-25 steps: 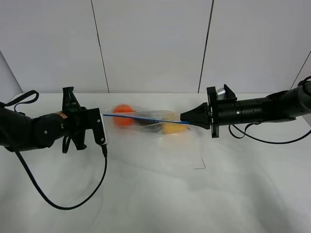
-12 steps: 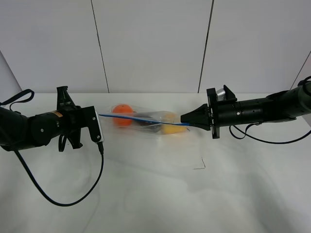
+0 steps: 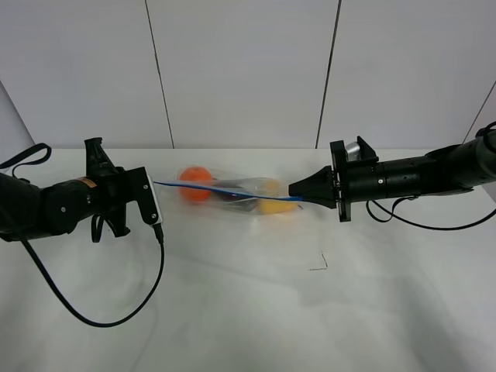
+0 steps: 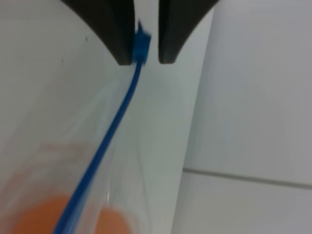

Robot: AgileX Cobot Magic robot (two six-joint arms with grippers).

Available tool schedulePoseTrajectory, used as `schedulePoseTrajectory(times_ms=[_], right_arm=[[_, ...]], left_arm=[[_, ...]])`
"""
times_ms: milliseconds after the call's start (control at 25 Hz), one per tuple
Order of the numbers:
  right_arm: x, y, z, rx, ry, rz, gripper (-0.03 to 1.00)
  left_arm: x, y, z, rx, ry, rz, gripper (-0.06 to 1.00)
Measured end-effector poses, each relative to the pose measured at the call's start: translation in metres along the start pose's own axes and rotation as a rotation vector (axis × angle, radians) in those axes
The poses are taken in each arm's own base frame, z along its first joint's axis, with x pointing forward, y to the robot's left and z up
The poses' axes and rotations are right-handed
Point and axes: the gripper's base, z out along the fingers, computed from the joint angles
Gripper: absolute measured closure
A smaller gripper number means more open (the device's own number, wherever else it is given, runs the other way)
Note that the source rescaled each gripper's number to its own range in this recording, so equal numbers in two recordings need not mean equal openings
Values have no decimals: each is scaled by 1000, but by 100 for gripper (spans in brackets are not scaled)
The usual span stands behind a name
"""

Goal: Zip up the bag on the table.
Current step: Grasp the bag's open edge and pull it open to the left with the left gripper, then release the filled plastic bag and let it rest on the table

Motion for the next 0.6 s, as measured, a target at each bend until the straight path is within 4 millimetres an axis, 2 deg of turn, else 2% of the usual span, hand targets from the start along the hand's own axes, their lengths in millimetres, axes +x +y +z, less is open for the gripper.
schedulePoseTrajectory(times_ms=[200, 360, 480, 600], right_arm=[[0, 0, 0, 2, 2, 0, 96], [0, 0, 0, 2, 3, 0, 96], [0, 0, 0, 1, 3, 1, 96], [0, 0, 0, 1, 3, 1, 96]], left_arm=[[19, 6, 2, -14, 40, -8, 79], [20, 7, 2, -28, 34, -60, 74], [21, 10, 2, -60, 33, -160, 59], [27, 15, 2, -102, 38, -280, 36]])
